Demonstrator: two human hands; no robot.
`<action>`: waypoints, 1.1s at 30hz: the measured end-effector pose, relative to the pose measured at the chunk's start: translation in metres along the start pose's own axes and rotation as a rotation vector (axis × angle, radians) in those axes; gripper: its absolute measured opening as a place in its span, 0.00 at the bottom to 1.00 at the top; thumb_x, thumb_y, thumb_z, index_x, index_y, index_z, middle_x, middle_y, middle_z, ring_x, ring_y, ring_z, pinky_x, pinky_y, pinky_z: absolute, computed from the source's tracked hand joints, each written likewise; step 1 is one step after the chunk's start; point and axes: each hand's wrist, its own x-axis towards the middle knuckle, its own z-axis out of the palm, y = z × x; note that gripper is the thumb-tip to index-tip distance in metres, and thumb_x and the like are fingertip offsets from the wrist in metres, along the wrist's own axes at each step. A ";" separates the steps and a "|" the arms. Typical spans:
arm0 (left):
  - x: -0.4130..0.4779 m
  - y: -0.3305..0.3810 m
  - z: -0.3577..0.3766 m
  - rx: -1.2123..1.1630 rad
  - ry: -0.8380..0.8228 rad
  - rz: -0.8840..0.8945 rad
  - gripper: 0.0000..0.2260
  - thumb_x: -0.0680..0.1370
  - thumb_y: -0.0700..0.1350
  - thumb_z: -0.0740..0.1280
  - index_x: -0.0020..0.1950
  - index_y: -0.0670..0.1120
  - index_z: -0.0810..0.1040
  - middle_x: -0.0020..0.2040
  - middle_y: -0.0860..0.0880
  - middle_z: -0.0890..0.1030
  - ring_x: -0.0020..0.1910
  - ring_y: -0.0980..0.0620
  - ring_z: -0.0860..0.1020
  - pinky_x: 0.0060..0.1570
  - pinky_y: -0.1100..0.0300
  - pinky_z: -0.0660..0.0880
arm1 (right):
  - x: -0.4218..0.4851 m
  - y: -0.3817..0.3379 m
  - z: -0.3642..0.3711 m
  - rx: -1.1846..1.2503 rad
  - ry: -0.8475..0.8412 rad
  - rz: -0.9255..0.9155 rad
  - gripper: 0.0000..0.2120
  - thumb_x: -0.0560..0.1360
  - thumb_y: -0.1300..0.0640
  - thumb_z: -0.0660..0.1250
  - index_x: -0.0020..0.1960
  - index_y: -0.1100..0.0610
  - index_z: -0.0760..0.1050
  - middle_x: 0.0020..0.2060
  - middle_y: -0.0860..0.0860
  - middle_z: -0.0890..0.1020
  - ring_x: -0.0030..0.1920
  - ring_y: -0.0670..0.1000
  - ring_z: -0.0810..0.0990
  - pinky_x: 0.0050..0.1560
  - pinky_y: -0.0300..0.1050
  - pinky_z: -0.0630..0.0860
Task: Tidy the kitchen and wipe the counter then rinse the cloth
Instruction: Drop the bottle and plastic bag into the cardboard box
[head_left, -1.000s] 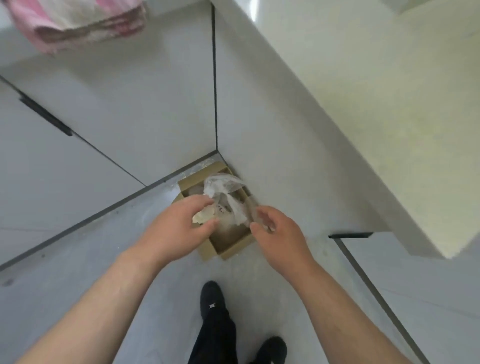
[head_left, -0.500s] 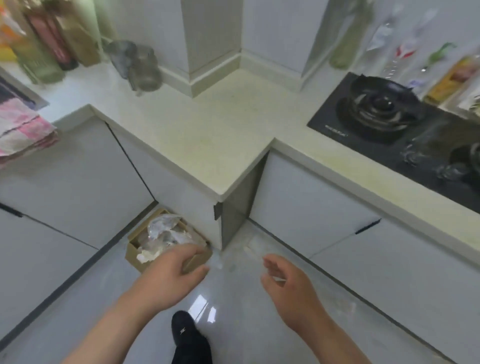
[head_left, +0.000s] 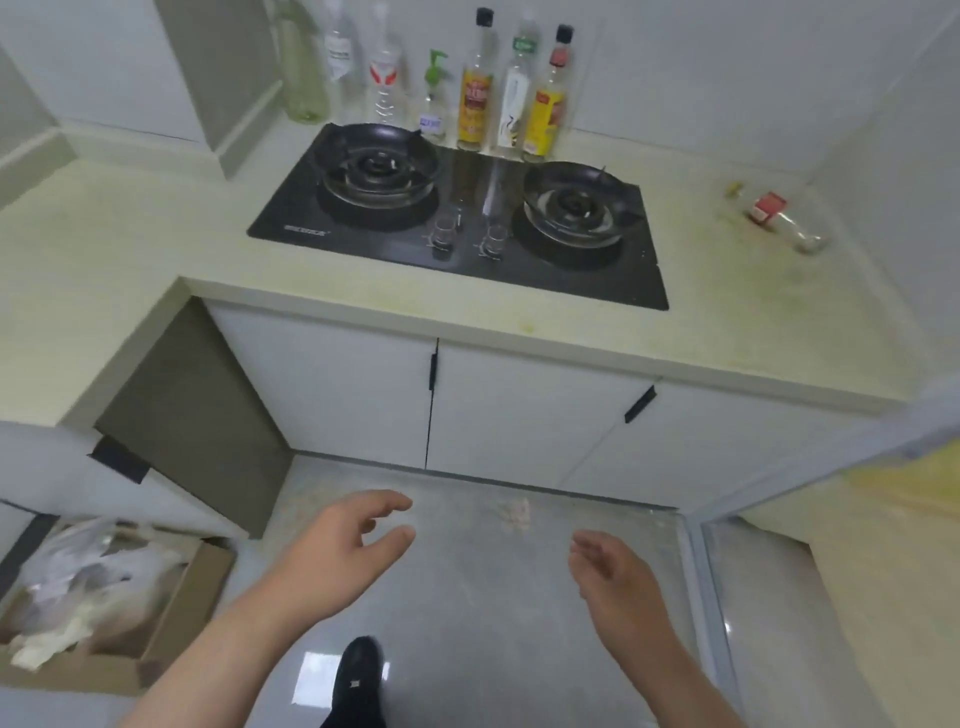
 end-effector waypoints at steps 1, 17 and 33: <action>0.007 0.000 0.008 -0.004 -0.017 0.001 0.09 0.76 0.52 0.70 0.54 0.63 0.76 0.58 0.62 0.78 0.59 0.58 0.77 0.60 0.60 0.73 | 0.004 0.009 -0.006 0.007 0.019 0.035 0.09 0.77 0.58 0.68 0.56 0.50 0.77 0.49 0.42 0.81 0.51 0.42 0.79 0.60 0.51 0.77; 0.153 -0.119 0.096 -0.058 -0.056 -0.139 0.10 0.77 0.50 0.69 0.57 0.60 0.77 0.55 0.65 0.75 0.54 0.70 0.72 0.45 0.80 0.67 | 0.189 0.167 0.114 -0.098 -0.075 0.334 0.12 0.74 0.59 0.70 0.57 0.55 0.79 0.46 0.50 0.82 0.49 0.54 0.81 0.58 0.58 0.77; 0.291 -0.355 0.319 0.158 -0.125 -0.023 0.12 0.77 0.62 0.63 0.60 0.66 0.73 0.55 0.76 0.70 0.50 0.78 0.69 0.50 0.81 0.63 | 0.496 0.426 0.284 -0.453 -0.281 0.261 0.21 0.75 0.53 0.68 0.67 0.52 0.73 0.59 0.54 0.78 0.48 0.54 0.80 0.46 0.43 0.75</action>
